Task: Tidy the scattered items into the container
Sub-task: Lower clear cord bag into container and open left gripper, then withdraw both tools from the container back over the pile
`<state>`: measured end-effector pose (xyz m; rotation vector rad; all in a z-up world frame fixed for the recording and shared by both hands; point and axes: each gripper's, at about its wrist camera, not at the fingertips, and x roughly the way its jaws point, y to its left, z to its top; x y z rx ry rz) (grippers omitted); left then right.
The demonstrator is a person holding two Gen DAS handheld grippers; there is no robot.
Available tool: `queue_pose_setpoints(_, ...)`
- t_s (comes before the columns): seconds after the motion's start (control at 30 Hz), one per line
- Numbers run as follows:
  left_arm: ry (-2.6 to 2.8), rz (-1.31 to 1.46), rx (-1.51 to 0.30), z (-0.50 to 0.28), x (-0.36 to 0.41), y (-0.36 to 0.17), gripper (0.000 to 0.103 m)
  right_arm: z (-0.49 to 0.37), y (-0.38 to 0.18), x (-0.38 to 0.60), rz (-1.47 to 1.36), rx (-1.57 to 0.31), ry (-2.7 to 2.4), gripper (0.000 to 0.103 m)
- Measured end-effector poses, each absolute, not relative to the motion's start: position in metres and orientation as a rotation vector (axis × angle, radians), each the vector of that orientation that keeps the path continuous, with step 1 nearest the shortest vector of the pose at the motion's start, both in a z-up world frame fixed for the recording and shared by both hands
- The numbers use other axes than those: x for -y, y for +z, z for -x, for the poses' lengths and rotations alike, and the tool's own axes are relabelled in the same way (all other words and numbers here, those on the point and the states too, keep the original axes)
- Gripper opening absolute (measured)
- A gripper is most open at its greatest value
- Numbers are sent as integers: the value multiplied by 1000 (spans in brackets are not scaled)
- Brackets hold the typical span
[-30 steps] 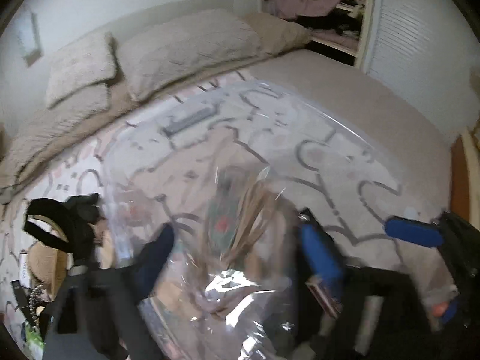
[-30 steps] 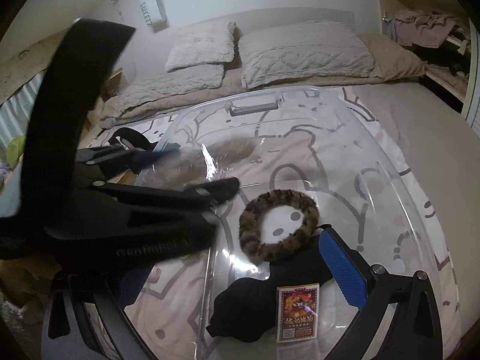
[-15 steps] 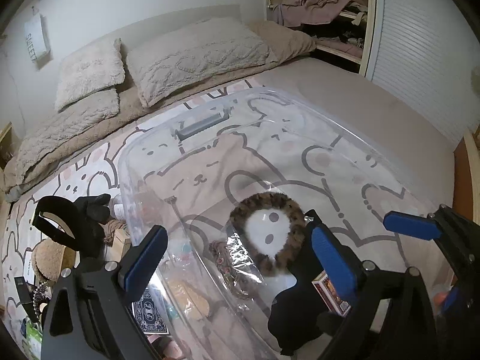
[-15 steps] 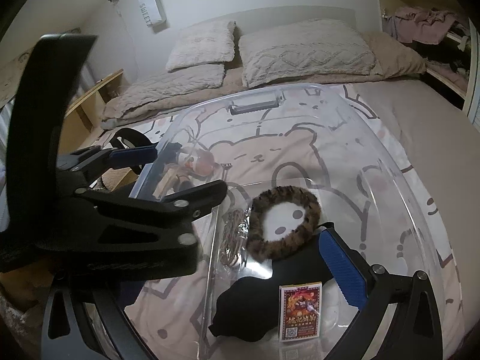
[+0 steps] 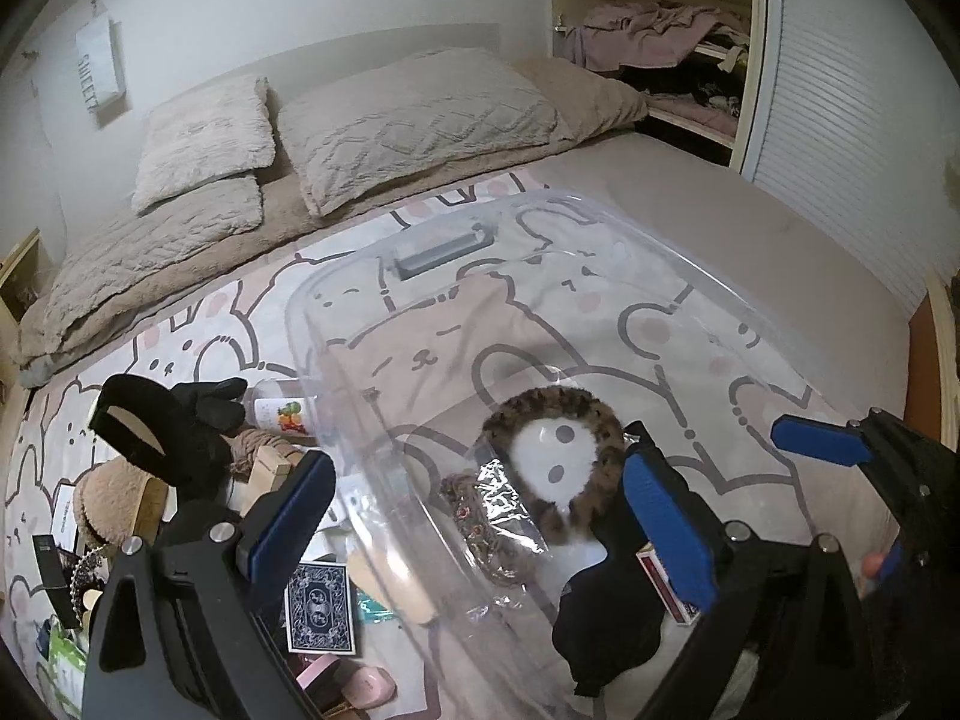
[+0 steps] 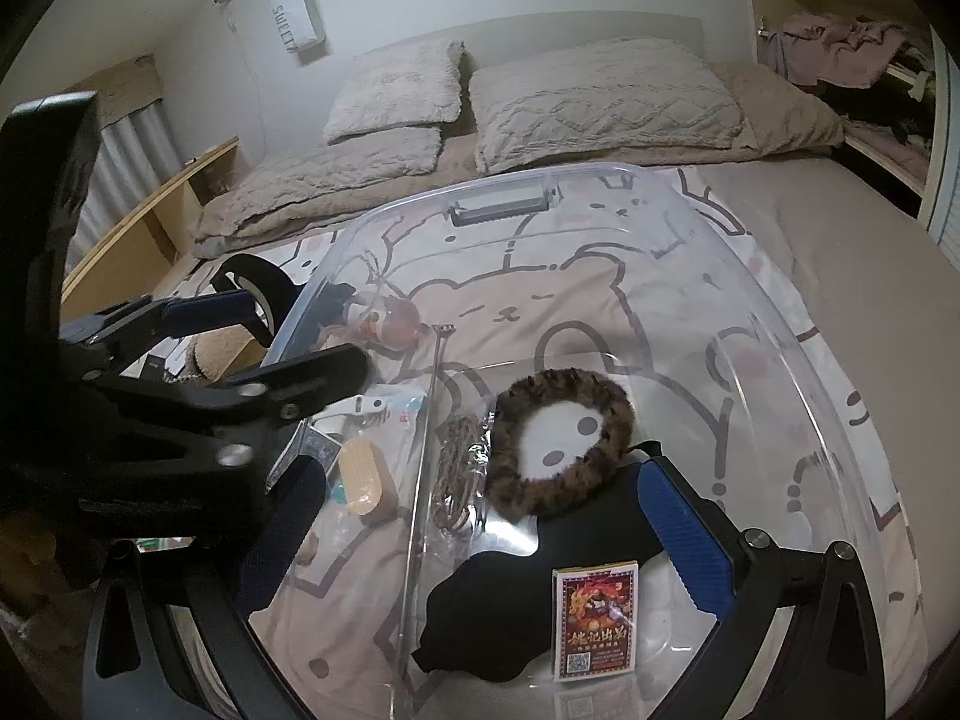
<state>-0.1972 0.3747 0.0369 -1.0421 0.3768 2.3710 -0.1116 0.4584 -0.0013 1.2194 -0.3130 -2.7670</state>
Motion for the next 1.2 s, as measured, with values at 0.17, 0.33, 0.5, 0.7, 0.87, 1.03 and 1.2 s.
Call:
queue_pose_setpoints(0.17,2386,1033,-337,194,-357,41,98,111,-1,-458,-1213,318,-2782,103)
queue_pose_setpoints(0.33,2403,1024,-319,189,-342,43,98,107,1,-457,-1192,306,-2844,103)
queue_pose_setpoints(0.5,2417,1025,-296,186,-325,42,99,106,3,-453,-1183,250,-2891,103)
queue_pose_setpoints(0.7,2420,1019,-276,182,-307,39,103,105,3,-455,-1186,278,-2916,103)
queue_pose_setpoints(0.87,2426,1022,-256,182,-291,37,103,108,1,-454,-1222,283,-2926,103)
queue_pose_setpoints(1.03,2437,1036,-218,185,-270,32,103,106,2,-454,-1218,275,-2944,103)
queue_pose_setpoints(1.2,2452,1030,-196,188,-246,28,103,106,2,-457,-1210,310,-2945,103)
